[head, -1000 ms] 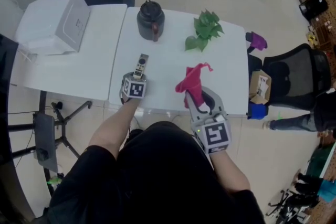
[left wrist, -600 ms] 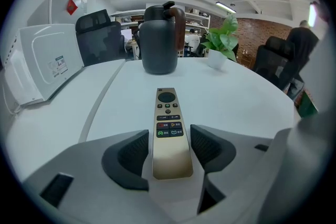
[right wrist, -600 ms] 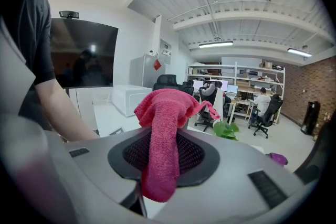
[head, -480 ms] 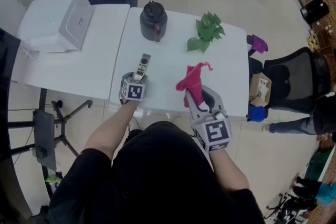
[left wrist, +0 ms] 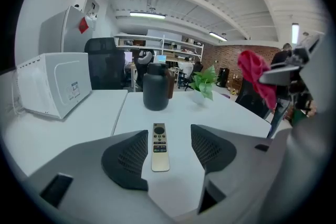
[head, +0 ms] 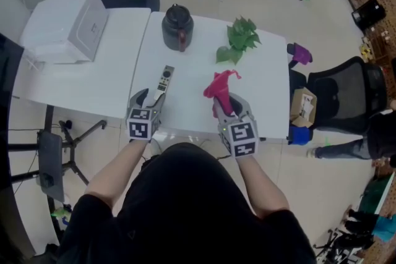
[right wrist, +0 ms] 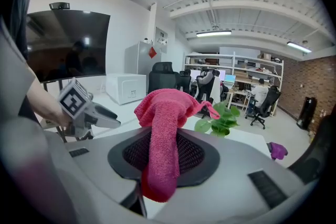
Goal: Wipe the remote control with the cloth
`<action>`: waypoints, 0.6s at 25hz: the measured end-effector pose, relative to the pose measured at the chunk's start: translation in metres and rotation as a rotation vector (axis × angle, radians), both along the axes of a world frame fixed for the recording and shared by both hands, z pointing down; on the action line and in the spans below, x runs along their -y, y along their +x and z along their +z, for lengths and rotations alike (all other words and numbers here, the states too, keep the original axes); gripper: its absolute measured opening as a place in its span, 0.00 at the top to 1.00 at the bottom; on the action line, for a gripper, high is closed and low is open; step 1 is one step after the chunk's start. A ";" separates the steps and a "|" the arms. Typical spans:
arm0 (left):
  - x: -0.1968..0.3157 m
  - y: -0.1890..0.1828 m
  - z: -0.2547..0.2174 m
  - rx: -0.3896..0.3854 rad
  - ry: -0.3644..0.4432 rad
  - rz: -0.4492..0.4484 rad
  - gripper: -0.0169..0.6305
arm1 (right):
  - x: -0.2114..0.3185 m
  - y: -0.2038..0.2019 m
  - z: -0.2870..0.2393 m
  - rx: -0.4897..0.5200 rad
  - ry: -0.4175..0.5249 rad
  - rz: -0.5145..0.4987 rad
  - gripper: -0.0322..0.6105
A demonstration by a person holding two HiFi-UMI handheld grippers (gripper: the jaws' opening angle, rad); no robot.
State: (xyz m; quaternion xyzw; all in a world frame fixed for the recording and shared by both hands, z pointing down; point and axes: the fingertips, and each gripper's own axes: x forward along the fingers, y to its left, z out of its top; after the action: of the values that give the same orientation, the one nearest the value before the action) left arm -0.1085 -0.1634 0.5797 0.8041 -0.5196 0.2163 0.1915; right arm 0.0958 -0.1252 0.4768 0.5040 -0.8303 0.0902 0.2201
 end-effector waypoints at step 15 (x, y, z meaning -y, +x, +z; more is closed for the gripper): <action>-0.040 0.020 -0.111 -0.009 0.182 0.105 0.57 | 0.066 0.031 0.184 -0.168 -0.373 0.065 0.77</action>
State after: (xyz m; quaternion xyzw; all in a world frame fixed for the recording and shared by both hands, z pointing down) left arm -0.0885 -0.1235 0.4682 0.8452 -0.4935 0.1741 0.1084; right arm 0.1267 -0.1912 0.6606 0.4869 -0.7611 0.2069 0.3753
